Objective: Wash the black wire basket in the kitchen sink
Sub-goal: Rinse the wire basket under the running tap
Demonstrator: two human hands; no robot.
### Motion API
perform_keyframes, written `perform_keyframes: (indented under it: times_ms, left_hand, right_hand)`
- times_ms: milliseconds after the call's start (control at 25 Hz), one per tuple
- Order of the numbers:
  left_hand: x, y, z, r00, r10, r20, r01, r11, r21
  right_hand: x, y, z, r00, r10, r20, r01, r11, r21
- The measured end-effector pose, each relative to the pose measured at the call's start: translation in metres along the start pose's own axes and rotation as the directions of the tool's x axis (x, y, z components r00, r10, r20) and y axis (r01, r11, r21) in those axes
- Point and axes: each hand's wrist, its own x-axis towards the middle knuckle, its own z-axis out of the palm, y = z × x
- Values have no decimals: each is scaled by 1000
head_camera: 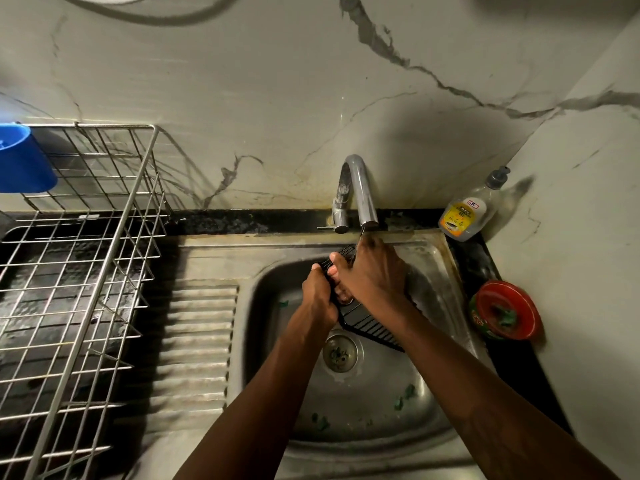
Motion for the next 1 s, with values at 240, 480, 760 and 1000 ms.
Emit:
perform_keyframes:
  times_ms: [240, 480, 760, 1000]
  left_hand:
    - [35, 10, -37, 955, 139, -261, -1, 885, 466]
    - [60, 5, -62, 890, 257, -378, -9, 837, 547]
    - [41, 11, -71, 796, 408, -447, -56, 785, 617]
    - [38, 17, -79, 788, 417, -453, -35, 765, 643]
  right_hand:
    - [-25, 1, 57, 913, 122, 389, -314, 820, 479]
    - [-9, -16, 89, 845, 309, 436, -513, 699, 499]
    - [16, -13, 107, 614, 565, 551, -785, 515, 345]
    - [0, -43, 119, 750, 436, 498, -648, 636, 419]
